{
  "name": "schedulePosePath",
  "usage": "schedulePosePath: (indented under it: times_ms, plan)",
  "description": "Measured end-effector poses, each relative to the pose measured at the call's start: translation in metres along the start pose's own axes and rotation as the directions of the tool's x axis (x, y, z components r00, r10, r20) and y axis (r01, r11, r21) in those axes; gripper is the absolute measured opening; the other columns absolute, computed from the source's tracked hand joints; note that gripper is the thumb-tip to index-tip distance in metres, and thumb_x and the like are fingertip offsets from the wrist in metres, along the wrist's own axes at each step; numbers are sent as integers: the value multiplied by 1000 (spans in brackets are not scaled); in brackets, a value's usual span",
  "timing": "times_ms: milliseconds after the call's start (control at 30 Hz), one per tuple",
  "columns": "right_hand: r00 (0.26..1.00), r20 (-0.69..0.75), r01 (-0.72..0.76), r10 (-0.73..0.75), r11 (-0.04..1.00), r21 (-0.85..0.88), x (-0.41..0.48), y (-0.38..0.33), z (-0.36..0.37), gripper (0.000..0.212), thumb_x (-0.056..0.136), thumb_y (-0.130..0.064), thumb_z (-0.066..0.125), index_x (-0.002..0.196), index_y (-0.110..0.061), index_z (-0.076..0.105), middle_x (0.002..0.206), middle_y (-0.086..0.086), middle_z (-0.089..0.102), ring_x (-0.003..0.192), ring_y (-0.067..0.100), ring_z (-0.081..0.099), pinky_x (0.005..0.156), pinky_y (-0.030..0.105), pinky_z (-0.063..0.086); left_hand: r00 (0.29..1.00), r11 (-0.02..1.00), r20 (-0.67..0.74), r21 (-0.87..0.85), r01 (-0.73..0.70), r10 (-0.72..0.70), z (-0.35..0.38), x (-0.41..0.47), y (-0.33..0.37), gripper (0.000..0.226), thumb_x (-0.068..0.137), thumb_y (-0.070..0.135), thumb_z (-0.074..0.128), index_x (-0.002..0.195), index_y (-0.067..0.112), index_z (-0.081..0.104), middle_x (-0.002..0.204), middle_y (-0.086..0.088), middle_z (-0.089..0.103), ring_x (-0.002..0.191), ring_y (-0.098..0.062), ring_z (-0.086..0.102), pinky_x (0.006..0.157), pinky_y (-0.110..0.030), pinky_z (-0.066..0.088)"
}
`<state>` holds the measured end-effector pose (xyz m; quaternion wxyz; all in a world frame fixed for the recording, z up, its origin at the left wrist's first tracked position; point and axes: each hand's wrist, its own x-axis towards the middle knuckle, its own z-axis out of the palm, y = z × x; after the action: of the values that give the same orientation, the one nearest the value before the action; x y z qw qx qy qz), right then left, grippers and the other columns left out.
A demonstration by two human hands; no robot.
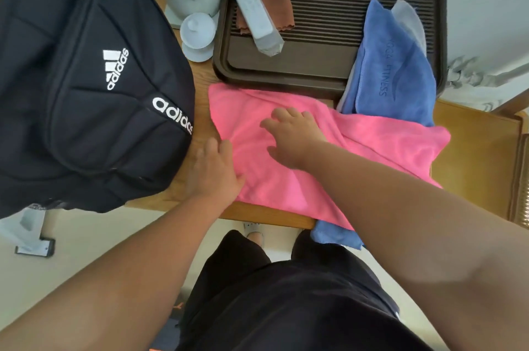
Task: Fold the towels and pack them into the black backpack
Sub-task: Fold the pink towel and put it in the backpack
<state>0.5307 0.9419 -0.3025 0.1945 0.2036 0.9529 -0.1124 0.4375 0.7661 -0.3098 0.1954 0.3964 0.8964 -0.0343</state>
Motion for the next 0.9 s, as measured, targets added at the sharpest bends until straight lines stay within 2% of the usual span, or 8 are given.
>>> schedulePosePath:
  times_ms: [133,300,433,567,633,700,800,900]
  plan:
    - [991,115,-69,69,998,1,-1,-18,1,61,92,-53,55,146,-31,41,145,8,38,132,35,38,104,48,36,971,972,154,-121,203,-184,15,-18,-10,64,81,48,74,125,12,44,123,-9,53,108,-30,57,77,-39,46]
    - [997,75,2,-1,1000,-9,6,-46,-7,61,95,-57,49,150,-32,36,151,11,35,135,36,35,105,51,35,980,970,140,-177,164,-140,19,-33,-24,15,93,29,62,97,18,54,99,-3,63,87,-25,58,67,-33,39]
    - [983,135,108,-125,986,128,26,-87,-12,56,99,-53,43,152,-41,32,161,6,24,145,34,25,113,53,30,984,952,128,-262,156,-126,14,-47,-34,31,96,29,59,70,25,41,70,7,50,67,-17,49,52,-30,28]
    - [964,264,26,-34,999,33,47,-118,-5,53,95,-36,51,147,-33,44,155,3,29,142,35,27,109,53,31,985,930,141,-338,145,-103,6,-59,-46,35,94,22,57,66,23,37,64,5,46,58,-10,41,50,-30,24]
    - [975,221,-37,26,998,48,51,-120,0,48,93,-32,53,141,-24,51,149,0,37,135,33,35,103,49,35,985,911,148,-387,142,-90,1,-61,-51,35,92,19,58,65,20,37,62,3,44,57,-12,39,50,-30,23]
    - [992,119,-59,31,971,233,49,-116,-2,41,95,-33,55,131,-16,59,140,4,46,126,32,46,100,45,41,986,874,145,-465,141,-82,-4,-61,-54,35,89,19,60,64,17,36,60,2,41,56,-17,37,51,-31,21]
    - [977,-25,-142,213,731,668,38,-107,-17,26,88,-27,69,105,-7,73,109,8,68,94,24,64,84,36,51,993,806,97,-582,107,-62,-11,-58,-53,35,83,15,62,64,14,33,59,1,35,57,-20,31,52,-34,21]
    - [813,55,-242,580,250,938,24,-93,-31,22,76,-32,81,75,-13,70,66,0,66,55,14,56,56,29,46,996,757,75,-648,84,-46,-19,-56,-46,30,77,7,61,65,15,34,61,0,35,59,-17,31,53,-34,23]
